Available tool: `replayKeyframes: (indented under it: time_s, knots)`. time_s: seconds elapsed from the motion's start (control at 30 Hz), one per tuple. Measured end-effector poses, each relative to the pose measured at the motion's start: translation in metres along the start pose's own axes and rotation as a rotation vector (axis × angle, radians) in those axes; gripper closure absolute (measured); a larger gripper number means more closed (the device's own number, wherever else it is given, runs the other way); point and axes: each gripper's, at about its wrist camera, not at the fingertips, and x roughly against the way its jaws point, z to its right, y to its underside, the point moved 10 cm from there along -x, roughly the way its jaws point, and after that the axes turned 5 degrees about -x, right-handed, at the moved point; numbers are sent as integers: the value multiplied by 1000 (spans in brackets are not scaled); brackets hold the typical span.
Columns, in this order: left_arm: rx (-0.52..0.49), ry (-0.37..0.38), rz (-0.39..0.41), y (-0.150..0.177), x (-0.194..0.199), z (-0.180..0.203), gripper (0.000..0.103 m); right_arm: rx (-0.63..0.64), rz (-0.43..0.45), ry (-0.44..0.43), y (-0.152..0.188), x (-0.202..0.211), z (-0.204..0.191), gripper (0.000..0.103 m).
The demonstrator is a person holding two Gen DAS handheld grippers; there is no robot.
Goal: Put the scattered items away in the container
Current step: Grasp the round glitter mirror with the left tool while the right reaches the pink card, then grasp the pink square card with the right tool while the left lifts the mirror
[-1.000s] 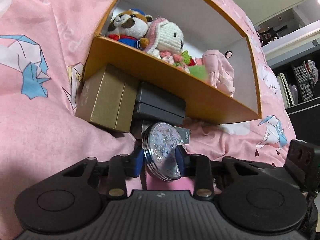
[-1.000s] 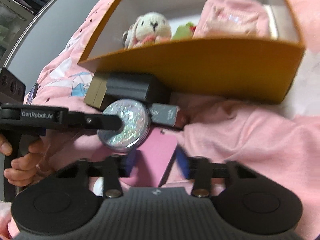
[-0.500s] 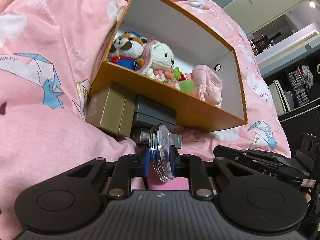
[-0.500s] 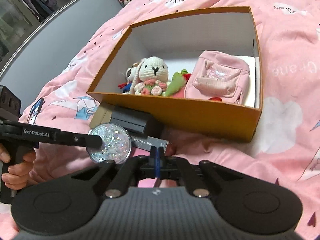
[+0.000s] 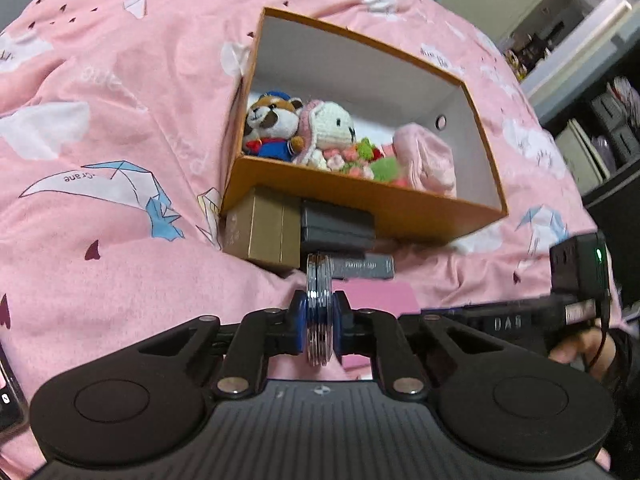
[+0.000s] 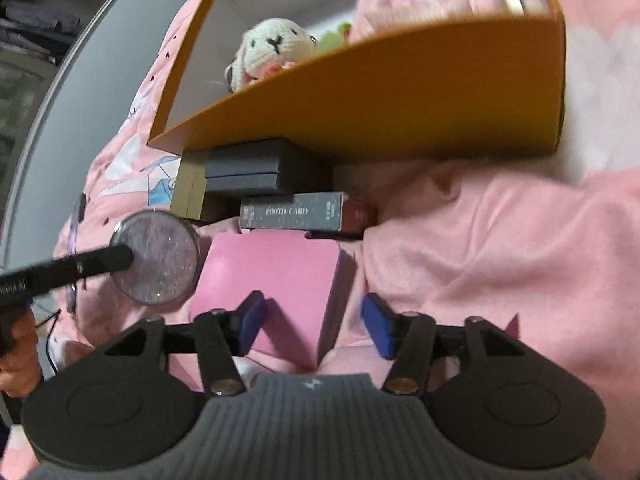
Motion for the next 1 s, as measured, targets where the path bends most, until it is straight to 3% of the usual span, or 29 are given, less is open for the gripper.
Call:
replayKeyframes:
  time_s: [0.27,0.53,0.8,0.93,1.0]
  knots:
    - [58,-2,-44,10,-25,-8,87,-36,-9,-67,-2,-14,-2,33]
    - [42,-3,-46,15,-25,-4,87,85,20,-21,-4,5,-15,56]
    - [35,-30,-43,15,-24,-7,86,190,110,-97,-10,40,-57,57]
    - [40,-43,-41,16,-23,-10,85,193,118,-57,-15,31,-59,57]
    - [45,-44,-39,16,-21,-12,85,170,128,-69,-18,30,-59,64]
